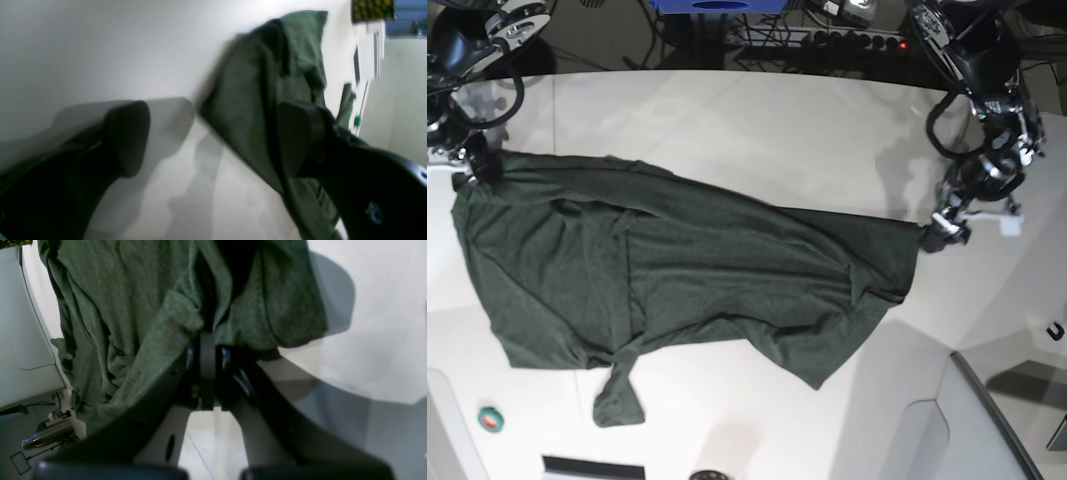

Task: Layout the t-shirt on the table in an organized manner, then fold the t-shirt properly
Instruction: 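Grasp the shirt edge again with both grippers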

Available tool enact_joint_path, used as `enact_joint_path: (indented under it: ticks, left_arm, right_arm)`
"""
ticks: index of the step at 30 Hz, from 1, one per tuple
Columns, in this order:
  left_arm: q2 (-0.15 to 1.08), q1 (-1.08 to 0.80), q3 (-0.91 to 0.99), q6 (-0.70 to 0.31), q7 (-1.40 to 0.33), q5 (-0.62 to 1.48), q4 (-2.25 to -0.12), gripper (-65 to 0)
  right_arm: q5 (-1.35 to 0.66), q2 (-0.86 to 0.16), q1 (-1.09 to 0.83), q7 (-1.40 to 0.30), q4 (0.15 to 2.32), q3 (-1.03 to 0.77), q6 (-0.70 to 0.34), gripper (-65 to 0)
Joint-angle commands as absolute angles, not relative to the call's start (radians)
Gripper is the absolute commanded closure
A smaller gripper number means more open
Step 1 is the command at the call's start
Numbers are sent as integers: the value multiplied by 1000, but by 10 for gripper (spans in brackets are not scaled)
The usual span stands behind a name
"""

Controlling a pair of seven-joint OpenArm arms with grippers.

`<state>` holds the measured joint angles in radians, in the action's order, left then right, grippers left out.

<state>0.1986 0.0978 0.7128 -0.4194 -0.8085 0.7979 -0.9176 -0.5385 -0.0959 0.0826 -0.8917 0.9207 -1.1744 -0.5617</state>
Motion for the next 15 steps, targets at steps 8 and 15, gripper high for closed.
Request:
enact_joint_path:
  ticks: [8,15]
  left_arm:
    - [157,143,625,-361,-737,782,-806,-513]
    - [140,160,618,-354,-665,782,-783,0]
  right_arm:
    - [-509,-119,82,-937,928,-1175,-552,-2]
    - [-509,-133,76,-943,929,-1171,-552,-2]
